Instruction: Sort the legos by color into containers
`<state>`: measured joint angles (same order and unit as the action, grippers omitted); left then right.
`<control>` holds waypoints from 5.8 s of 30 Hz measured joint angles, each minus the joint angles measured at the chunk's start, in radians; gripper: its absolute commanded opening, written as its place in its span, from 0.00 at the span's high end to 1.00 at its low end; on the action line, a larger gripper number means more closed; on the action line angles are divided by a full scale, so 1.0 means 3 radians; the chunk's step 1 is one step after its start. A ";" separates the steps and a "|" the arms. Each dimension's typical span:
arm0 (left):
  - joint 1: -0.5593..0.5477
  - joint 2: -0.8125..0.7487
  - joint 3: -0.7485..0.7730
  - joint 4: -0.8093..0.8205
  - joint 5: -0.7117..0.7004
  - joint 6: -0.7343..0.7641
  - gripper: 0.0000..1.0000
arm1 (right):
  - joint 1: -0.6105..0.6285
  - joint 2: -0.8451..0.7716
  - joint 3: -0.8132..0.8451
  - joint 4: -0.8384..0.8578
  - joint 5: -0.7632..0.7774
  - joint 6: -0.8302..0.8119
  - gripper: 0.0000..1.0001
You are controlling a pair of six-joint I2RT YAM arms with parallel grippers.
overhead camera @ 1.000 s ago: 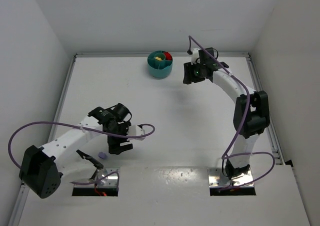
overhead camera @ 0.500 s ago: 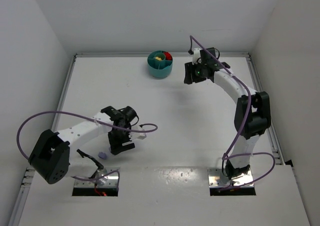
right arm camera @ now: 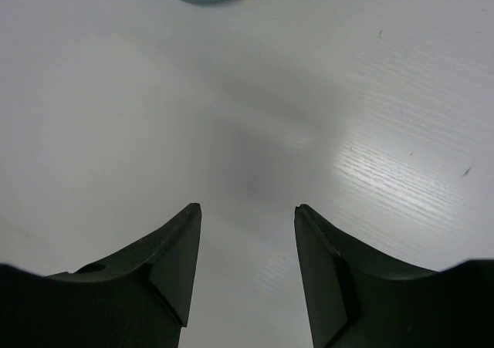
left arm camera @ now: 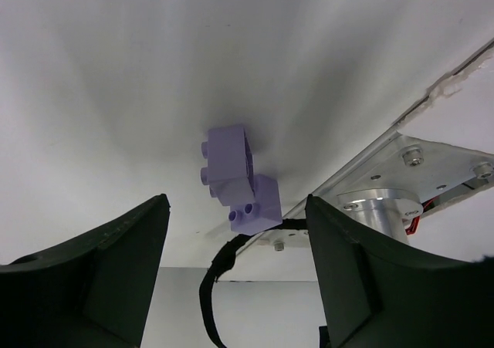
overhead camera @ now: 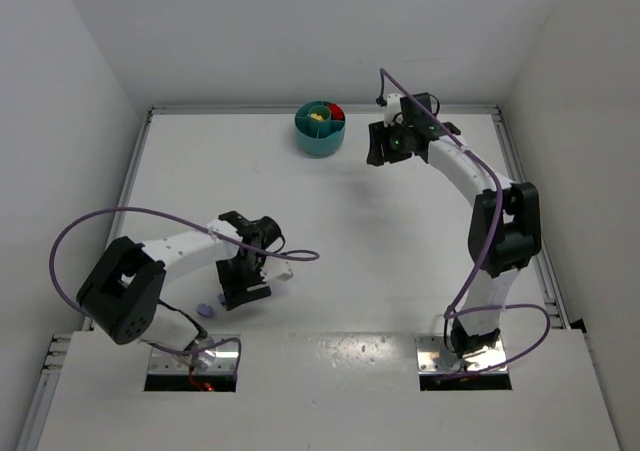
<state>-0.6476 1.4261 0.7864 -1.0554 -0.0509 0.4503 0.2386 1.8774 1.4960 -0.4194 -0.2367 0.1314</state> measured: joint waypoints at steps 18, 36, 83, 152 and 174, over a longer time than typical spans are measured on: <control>0.0000 0.0487 0.0000 0.0140 -0.0019 -0.0039 0.55 | -0.0025 0.0137 0.0117 -0.0019 0.0000 -0.0051 0.45; 0.0542 0.1307 0.2332 0.0034 0.0206 0.0005 0.88 | -0.0029 0.0184 0.0350 -0.0031 0.0217 0.0001 0.15; 0.1043 0.3026 0.4856 0.1740 0.0717 -0.1764 0.13 | -0.0376 0.0294 0.0584 -0.0033 0.0189 0.0348 0.14; 0.1874 -0.0718 -0.0309 -0.0730 0.1011 0.4597 0.25 | -0.0375 0.0702 0.0626 -0.0277 -0.0348 -0.0228 0.21; 0.1400 -0.0448 -0.0427 -0.0421 0.0589 0.4274 0.31 | -0.0375 0.0703 0.0722 -0.0278 -0.0266 -0.0239 0.21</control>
<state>-0.2276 1.2919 0.6582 -1.1816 0.1257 1.7325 0.1261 2.0884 1.7126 -0.5030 -0.3164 0.0597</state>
